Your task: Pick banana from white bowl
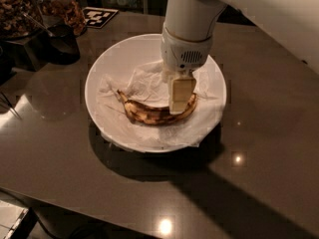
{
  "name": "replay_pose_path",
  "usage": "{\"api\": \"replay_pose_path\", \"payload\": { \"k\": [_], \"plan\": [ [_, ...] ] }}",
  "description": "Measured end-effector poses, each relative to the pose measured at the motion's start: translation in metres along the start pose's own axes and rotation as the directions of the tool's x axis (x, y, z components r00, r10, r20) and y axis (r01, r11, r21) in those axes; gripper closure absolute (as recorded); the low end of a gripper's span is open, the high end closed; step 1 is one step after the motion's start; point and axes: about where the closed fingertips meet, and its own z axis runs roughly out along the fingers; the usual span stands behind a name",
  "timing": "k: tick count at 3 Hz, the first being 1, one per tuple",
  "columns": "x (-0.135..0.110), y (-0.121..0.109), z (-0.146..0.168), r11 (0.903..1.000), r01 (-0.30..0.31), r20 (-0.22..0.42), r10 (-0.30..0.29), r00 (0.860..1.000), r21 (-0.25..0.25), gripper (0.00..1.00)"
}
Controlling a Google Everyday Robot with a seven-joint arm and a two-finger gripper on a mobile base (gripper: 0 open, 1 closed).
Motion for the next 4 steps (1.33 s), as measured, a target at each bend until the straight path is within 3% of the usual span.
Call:
{"api": "replay_pose_path", "payload": {
  "k": [3,4],
  "plan": [
    [0.004,-0.005,0.059,0.9918,-0.007,-0.022,0.004,1.000,-0.127,0.36],
    [0.006,-0.001,0.082,0.9833,-0.012,-0.034,0.006,0.999,-0.182,0.47]
  ]
}}
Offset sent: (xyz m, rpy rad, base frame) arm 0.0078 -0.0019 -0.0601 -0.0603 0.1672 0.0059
